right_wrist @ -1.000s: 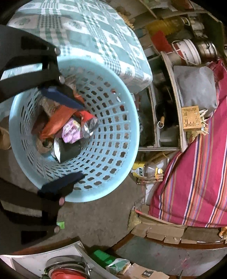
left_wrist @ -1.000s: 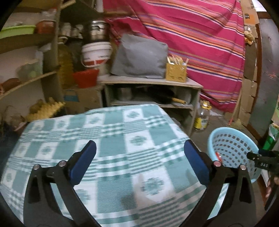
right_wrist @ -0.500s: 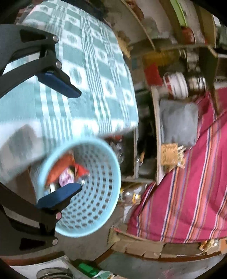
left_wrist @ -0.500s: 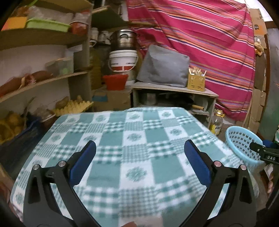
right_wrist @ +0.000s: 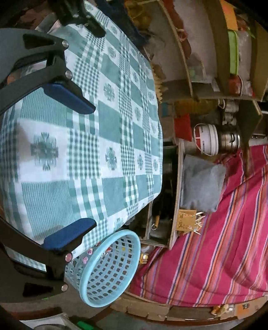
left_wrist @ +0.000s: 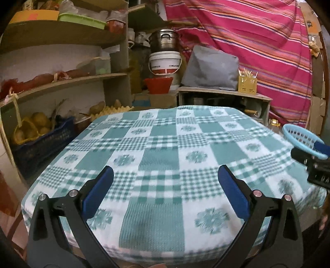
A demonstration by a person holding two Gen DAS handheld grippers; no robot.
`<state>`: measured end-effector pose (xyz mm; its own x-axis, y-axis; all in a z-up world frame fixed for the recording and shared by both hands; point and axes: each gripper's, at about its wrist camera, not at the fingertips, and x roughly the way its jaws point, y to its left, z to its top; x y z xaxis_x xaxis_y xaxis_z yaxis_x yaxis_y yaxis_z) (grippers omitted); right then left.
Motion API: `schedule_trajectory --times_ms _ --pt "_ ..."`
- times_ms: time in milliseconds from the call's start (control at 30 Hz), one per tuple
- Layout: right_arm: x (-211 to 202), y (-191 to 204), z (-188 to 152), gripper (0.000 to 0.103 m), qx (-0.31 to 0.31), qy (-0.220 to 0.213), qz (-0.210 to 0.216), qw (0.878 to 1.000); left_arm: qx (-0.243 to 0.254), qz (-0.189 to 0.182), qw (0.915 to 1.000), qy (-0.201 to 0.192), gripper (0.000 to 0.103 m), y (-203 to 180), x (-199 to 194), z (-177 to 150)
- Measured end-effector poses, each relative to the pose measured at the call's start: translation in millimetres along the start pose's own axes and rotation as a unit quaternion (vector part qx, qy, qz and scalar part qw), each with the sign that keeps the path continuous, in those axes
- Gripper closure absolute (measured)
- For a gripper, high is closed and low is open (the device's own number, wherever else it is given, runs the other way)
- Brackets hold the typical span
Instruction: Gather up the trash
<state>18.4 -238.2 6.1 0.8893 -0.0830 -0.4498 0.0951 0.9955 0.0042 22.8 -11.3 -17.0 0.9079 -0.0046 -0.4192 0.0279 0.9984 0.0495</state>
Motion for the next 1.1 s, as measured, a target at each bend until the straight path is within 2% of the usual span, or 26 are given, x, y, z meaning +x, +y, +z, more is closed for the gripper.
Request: schedule_trajectory --times_ms 100,233,700,1100 --pt "-4.0 8.8 -4.3 0.005 -0.012 -0.019 0.002 1.000 -0.001 0.007 1.0000 -0.005 0.005 3.9 0.4 -1.6" --pt "2.6 10.8 -7.8 0.005 -0.001 -0.011 0.014 1.000 -0.008 0.011 0.9999 -0.010 0.005 8.3 4.6 -2.3" --pt "23.0 16.6 -14.3 0.005 -0.003 -0.006 0.011 1.000 -0.009 0.007 0.9999 -0.001 0.005 6.1 29.7 1.7" --pt "30.8 17.3 -16.9 0.005 -0.007 0.002 0.009 1.000 0.002 0.006 1.0000 0.002 0.005 -0.4 32.8 0.0"
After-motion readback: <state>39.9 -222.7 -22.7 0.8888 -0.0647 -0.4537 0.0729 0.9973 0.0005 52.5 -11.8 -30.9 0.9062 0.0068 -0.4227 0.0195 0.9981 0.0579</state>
